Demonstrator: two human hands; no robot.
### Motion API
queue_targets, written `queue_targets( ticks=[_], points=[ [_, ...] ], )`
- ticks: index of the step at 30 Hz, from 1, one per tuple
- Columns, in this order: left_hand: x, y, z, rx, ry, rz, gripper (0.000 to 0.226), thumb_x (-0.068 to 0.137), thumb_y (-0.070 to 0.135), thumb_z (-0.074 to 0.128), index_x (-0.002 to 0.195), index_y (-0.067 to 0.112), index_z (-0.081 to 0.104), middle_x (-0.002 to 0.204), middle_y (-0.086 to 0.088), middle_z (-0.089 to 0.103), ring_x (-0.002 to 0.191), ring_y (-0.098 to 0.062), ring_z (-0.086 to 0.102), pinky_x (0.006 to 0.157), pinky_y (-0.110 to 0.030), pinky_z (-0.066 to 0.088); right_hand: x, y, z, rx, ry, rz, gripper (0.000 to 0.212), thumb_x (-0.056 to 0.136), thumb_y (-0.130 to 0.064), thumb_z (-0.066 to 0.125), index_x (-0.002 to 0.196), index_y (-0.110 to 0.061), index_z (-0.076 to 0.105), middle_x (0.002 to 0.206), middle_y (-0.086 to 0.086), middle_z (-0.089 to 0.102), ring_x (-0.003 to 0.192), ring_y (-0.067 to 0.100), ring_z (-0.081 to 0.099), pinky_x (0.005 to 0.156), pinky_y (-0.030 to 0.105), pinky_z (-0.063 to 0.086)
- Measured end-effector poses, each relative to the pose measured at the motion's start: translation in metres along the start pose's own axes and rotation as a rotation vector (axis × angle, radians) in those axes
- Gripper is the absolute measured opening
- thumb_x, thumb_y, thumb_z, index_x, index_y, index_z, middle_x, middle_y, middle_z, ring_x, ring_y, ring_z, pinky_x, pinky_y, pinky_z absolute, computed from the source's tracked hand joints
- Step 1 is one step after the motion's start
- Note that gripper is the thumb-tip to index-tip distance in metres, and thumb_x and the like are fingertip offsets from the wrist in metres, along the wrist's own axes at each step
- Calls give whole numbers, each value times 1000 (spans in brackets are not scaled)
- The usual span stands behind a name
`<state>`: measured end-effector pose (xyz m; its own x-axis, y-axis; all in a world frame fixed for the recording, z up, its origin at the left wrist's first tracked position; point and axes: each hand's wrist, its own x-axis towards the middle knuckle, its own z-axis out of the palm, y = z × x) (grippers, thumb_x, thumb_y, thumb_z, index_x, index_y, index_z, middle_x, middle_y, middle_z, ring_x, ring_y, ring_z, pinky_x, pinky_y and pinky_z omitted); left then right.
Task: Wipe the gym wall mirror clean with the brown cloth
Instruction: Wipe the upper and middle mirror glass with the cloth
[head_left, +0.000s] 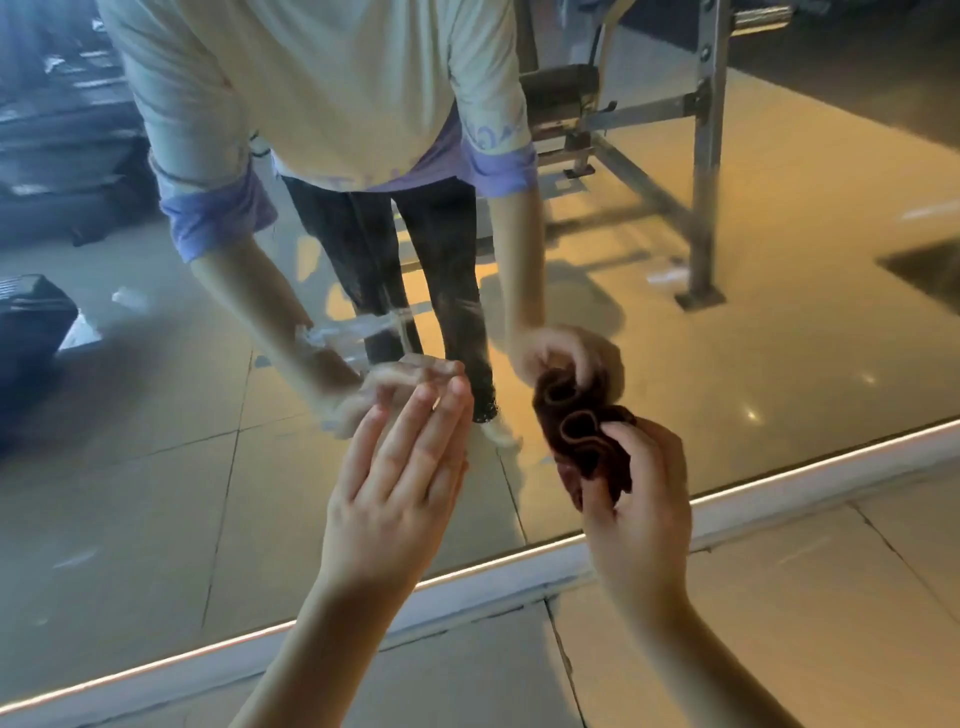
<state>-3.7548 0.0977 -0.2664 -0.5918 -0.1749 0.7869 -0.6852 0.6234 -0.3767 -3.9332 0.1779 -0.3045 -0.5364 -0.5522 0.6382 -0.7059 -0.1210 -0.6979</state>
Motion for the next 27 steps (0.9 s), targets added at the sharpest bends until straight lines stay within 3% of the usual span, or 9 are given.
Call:
queue_targets(
  ticks=[3,5,9,14,17,19,21,24,27],
  points=[
    [-2,-2,1,-5,-14,9,84,82,13,82,150,4,34,168,-6,11,154,-20,16,124,-39,19,-5,-1,5,41,150,318,27,87,7,63,113,2,58,113,13,57,105,19,56,87,0,38],
    [-5,-2,2,-7,-17,16,85,81,13,83,150,4,35,168,-6,11,153,-19,16,124,-38,20,-18,-16,17,95,98,405,27,85,8,64,110,-1,59,112,9,57,103,7,55,83,-2,38],
    [-6,-7,2,2,-12,49,86,81,16,82,151,5,33,167,-6,12,153,-19,16,123,-37,21,-24,-25,20,107,-31,217,19,83,1,63,102,-4,62,103,-2,57,97,0,54,84,5,41],
    [-6,-12,0,-9,-39,79,88,80,14,83,152,4,33,168,-6,11,154,-19,15,124,-37,20,-18,-28,26,161,176,685,34,88,4,63,107,-23,55,106,-9,57,101,7,56,91,26,49],
    [-7,-12,-1,0,-56,81,93,75,14,86,151,4,34,167,-6,14,153,-19,16,124,-37,20,-26,-50,33,237,68,596,32,86,3,68,104,-21,57,107,1,60,92,-8,57,77,9,47],
    [-7,-13,-1,3,-71,86,94,73,14,86,152,4,34,167,-5,13,154,-18,15,124,-37,18,-26,-53,28,246,32,471,30,83,-4,74,104,-21,59,103,-3,63,95,-2,59,79,6,45],
    [-7,-15,-3,8,-83,92,93,75,12,85,152,4,34,168,-5,11,154,-18,13,125,-37,15,-23,-42,24,214,96,472,31,83,-4,73,104,-21,59,103,-3,64,98,5,60,84,12,48],
    [-7,-19,-6,9,-93,106,85,79,9,82,150,4,37,167,-6,11,154,-17,10,125,-36,13,-23,-36,30,198,167,736,29,89,-5,66,108,-24,54,109,-1,61,104,16,60,92,38,54],
    [-7,-23,-9,24,-99,127,79,82,11,78,150,5,39,161,-5,23,154,-16,10,125,-34,15,-29,-53,37,216,71,676,29,88,-5,68,107,-23,56,107,-5,61,100,6,59,89,29,53]
  ],
)
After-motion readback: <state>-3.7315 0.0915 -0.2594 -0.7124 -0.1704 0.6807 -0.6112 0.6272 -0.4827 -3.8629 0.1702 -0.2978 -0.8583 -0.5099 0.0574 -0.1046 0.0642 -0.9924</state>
